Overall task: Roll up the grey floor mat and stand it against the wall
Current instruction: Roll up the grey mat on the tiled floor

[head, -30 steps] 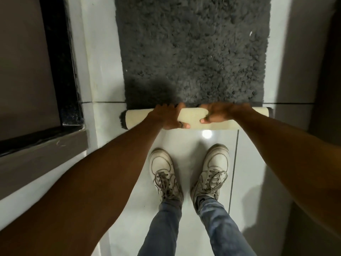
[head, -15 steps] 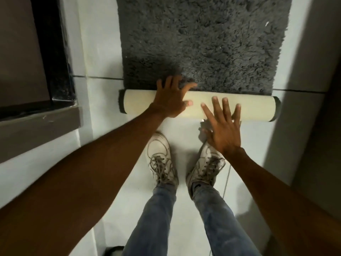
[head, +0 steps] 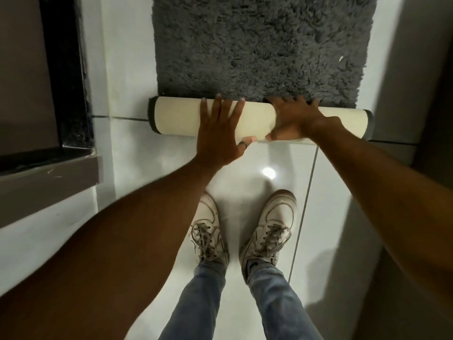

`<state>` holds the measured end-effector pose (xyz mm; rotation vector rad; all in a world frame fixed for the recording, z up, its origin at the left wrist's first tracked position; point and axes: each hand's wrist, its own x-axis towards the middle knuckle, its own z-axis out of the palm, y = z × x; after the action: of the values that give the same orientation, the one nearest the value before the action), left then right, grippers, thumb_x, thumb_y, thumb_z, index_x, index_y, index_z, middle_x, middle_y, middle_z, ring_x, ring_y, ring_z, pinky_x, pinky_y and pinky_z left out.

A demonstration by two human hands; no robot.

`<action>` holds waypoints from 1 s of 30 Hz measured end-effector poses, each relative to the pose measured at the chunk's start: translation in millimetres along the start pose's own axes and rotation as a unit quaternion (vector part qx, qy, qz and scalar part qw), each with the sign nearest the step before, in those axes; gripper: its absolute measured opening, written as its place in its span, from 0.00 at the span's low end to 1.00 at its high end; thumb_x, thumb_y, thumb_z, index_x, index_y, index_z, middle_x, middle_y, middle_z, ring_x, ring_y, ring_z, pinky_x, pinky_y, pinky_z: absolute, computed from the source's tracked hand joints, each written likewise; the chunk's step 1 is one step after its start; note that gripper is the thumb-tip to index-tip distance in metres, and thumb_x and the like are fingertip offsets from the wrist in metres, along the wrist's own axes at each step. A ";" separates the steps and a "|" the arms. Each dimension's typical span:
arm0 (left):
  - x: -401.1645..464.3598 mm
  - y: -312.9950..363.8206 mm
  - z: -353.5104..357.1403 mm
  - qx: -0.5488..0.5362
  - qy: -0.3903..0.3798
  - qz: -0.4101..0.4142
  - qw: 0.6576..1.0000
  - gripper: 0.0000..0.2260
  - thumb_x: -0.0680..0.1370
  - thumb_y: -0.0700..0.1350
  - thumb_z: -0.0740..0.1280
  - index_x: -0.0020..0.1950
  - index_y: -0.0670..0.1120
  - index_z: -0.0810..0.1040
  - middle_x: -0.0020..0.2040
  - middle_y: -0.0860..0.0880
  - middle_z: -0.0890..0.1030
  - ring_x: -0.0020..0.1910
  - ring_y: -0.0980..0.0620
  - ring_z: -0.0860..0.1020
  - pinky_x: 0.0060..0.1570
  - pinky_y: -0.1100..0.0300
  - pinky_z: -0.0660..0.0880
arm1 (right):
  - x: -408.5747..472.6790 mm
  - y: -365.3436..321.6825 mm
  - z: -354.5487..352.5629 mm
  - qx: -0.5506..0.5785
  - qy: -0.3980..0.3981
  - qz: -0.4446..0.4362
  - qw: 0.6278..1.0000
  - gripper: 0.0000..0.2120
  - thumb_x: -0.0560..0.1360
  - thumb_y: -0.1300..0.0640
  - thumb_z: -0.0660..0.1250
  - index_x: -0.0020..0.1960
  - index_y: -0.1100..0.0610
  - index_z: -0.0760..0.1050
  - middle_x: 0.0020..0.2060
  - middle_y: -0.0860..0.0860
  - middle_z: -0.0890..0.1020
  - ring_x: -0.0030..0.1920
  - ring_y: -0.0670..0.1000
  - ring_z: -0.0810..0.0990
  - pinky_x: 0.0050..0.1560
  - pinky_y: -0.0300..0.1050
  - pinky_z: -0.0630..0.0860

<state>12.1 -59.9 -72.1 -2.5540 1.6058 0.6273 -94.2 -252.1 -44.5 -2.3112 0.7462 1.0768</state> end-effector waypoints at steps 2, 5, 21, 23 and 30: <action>25.7 -9.3 -11.9 0.016 -0.024 0.004 1.000 0.43 0.71 0.71 0.62 0.80 0.48 0.61 0.74 0.39 0.69 0.74 0.36 0.65 0.75 0.33 0.56 | -7.2 -13.5 -1.2 -0.001 0.070 0.006 0.998 0.48 0.69 0.44 0.74 0.84 0.48 0.56 0.79 0.58 0.67 0.79 0.66 0.63 0.76 0.78 0.54; 62.4 -27.0 -31.9 0.005 -0.083 0.024 0.996 0.42 0.71 0.73 0.62 0.78 0.49 0.62 0.72 0.39 0.71 0.70 0.35 0.69 0.71 0.36 0.63 | -22.3 -27.7 13.8 -0.020 0.149 0.012 0.989 0.53 0.68 0.45 0.74 0.86 0.50 0.51 0.84 0.59 0.58 0.83 0.66 0.54 0.77 0.80 0.48; -27.8 21.9 0.8 0.043 0.064 -0.016 0.997 0.42 0.75 0.60 0.70 0.82 0.46 0.58 0.82 0.38 0.57 0.80 0.33 0.53 0.76 0.30 0.52 | -32.1 -37.4 33.9 -0.018 0.115 0.040 0.992 0.46 0.73 0.52 0.77 0.84 0.47 0.56 0.76 0.56 0.71 0.77 0.64 0.68 0.77 0.76 0.56; -42.5 29.8 2.1 0.052 0.059 -0.009 0.997 0.42 0.75 0.60 0.71 0.82 0.47 0.57 0.82 0.38 0.57 0.80 0.33 0.54 0.75 0.29 0.53 | -30.9 -34.2 30.8 -0.022 0.077 0.033 0.996 0.44 0.71 0.49 0.78 0.81 0.47 0.60 0.76 0.56 0.73 0.77 0.64 0.69 0.76 0.76 0.57; -59.7 40.6 8.7 0.049 0.017 -0.021 0.998 0.48 0.71 0.62 0.75 0.82 0.48 0.54 0.82 0.38 0.58 0.80 0.33 0.54 0.74 0.26 0.52 | 12.0 -32.7 2.2 -0.066 -0.266 0.024 0.961 0.37 0.71 0.51 0.80 0.76 0.56 0.72 0.74 0.59 0.75 0.75 0.63 0.72 0.78 0.65 0.65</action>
<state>-48.5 -25.4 -51.4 -2.5343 1.5482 0.4921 -67.6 -229.8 -49.1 -1.9636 0.5272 1.7168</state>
